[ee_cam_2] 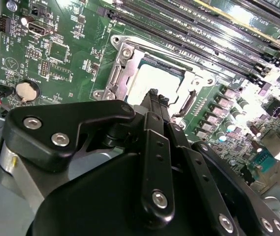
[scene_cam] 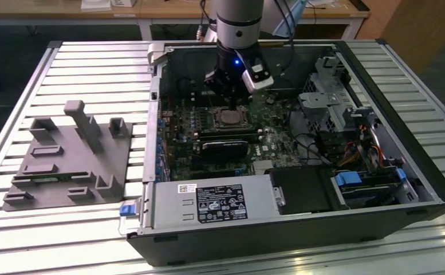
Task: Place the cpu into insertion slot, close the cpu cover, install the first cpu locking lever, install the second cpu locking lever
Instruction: 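Install the first cpu locking lever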
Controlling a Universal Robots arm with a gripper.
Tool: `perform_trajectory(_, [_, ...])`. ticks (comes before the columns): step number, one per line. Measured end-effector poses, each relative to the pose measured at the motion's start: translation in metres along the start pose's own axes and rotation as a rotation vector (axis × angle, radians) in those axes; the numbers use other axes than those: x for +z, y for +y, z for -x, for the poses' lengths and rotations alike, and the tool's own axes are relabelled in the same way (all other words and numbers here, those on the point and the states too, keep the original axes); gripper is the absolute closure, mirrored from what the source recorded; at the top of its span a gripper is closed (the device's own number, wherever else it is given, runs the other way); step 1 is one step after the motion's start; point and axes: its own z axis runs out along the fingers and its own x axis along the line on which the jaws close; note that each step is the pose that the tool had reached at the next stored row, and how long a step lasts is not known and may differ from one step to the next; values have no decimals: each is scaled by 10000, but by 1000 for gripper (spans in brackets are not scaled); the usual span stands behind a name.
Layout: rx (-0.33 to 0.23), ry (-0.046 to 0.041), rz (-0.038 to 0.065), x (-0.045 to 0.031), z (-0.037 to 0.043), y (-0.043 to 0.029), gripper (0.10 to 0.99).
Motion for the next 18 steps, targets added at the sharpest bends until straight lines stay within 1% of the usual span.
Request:
perform_trajectory(11, [0,2,-5,-20,0,0,980])
perform_trajectory(13, [0,1,-2,-39,1,1,980])
perform_trajectory(18, [1,1,-1,-113,4,3,980])
